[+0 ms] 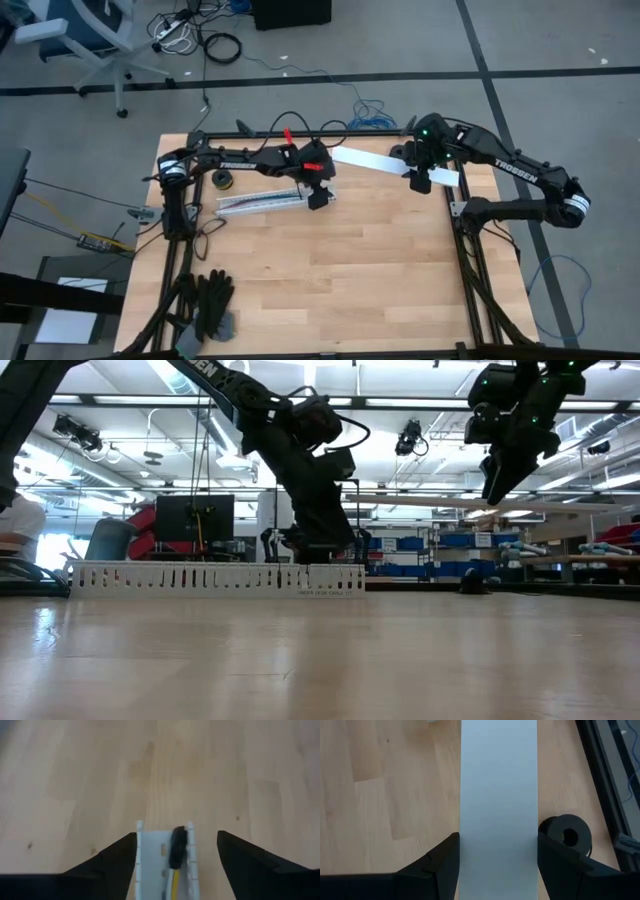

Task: Ziptie cables
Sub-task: Close the white cable duct

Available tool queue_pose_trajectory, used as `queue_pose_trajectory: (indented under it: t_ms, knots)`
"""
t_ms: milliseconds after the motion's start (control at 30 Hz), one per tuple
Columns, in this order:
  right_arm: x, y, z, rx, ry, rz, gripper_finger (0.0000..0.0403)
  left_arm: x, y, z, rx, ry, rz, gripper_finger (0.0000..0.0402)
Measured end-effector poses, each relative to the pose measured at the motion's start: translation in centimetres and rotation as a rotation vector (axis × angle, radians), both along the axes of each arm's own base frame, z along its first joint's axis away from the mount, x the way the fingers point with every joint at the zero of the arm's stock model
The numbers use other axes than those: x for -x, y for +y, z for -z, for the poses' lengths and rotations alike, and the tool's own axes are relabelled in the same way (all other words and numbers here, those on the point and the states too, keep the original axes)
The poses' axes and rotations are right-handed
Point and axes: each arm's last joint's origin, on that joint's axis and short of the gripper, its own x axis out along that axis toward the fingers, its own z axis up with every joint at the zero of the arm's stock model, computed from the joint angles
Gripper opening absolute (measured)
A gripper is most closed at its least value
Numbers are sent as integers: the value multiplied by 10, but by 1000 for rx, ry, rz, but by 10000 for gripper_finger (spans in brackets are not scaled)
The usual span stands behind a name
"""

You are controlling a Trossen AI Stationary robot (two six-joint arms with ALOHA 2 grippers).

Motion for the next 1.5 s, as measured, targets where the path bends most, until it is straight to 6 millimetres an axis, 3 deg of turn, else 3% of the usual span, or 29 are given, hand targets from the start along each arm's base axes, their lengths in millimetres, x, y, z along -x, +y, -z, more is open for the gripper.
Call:
queue_pose_trajectory:
  t_ms: [267, 667, 800, 1033, 1167, 1300, 1500]
  knots:
    - [1, 1, 1, -8, 11, 0, 215, -9, -2, 27, -6, 53, -1, 278]
    - [6, 3, 4, -17, 88, -11, 215, -9, -2, 31, -21, 74, 7, 271]
    - [6, 4, 4, -21, 83, -35, 215, -7, -3, 33, -24, 102, 1, 228]
    - [3, 4, 10, -92, 92, -80, 215, -4, -2, 33, -53, 140, 11, 94]
    - [-3, 1, 17, -132, 119, -94, 215, -4, -2, 33, -59, 140, 29, 43]
    - [-5, -1, 19, -131, 121, -102, 215, -3, -1, 33, -59, 145, 31, 34]
    - [-5, 2, 19, -167, 111, -158, 214, 1, -1, 33, -46, 177, 31, 54]
